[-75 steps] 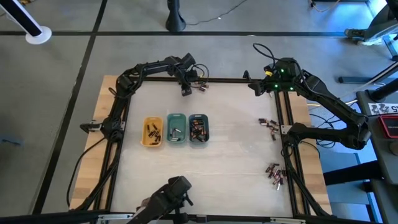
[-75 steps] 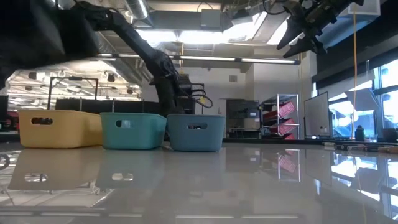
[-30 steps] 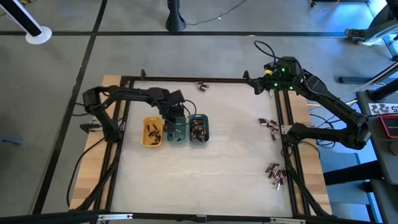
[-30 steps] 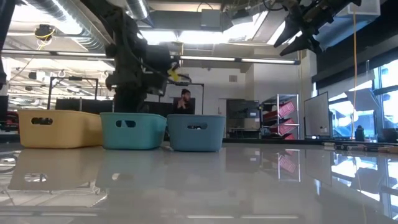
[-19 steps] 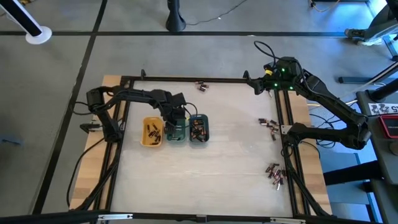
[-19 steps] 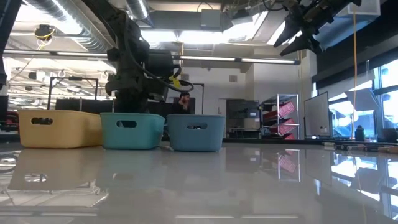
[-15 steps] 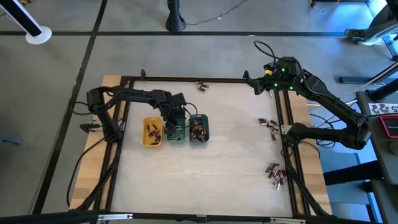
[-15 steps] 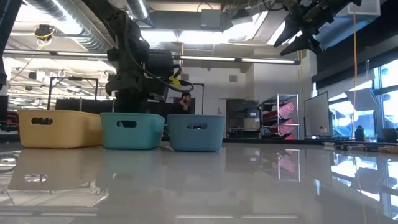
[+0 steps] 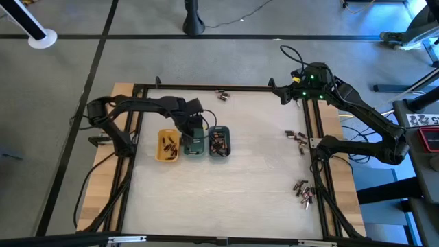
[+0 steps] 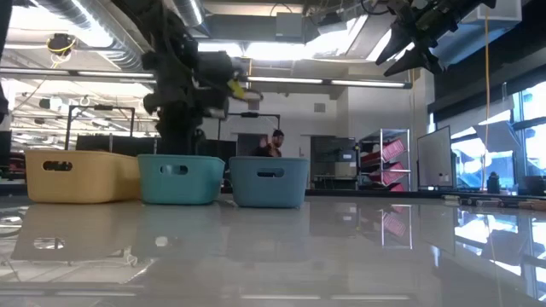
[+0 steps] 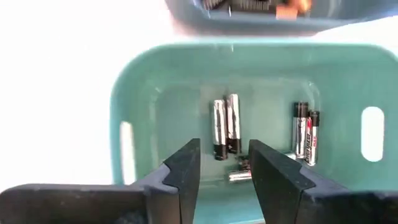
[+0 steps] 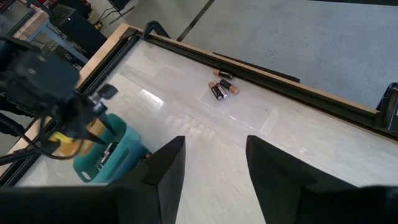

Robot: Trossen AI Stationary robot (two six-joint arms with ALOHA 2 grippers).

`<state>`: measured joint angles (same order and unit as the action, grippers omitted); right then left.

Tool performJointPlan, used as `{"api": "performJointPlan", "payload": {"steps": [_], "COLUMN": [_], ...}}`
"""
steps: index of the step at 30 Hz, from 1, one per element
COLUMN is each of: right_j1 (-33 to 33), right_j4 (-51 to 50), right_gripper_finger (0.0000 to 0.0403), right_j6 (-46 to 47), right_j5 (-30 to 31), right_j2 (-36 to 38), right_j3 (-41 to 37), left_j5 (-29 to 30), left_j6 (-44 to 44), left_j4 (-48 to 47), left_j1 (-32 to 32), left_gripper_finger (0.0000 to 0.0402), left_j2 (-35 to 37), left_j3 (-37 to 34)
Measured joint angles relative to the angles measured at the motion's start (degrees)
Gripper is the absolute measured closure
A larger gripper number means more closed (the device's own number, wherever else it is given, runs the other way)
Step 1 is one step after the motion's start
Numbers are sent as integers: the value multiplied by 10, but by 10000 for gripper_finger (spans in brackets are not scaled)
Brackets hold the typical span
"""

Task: Sort batteries
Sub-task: Put the large black battery into the blue bin

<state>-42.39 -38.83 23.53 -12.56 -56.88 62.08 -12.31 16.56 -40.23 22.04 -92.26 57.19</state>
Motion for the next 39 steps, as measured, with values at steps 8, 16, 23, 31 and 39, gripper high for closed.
{"api": "performJointPlan", "payload": {"steps": [8,16,23,31,39], "right_j1": [0,0,0,0,0], "right_j4": [2,3,25,79,164], "right_gripper_finger": [230,230,230,230,230], "right_j6": [0,0,1,6,18], "right_j5": [1,5,8,3,-58], "right_j2": [0,0,-6,-57,-146], "right_j3": [0,0,0,0,0], "left_j5": [22,56,53,-16,-87], "left_j6": [76,60,-18,-145,-161], "left_j4": [51,112,203,337,291], "left_j1": [25,82,154,219,228], "left_gripper_finger": [274,274,274,274,274], "left_j2": [105,142,133,112,17], "left_j3": [0,0,0,1,79]}}
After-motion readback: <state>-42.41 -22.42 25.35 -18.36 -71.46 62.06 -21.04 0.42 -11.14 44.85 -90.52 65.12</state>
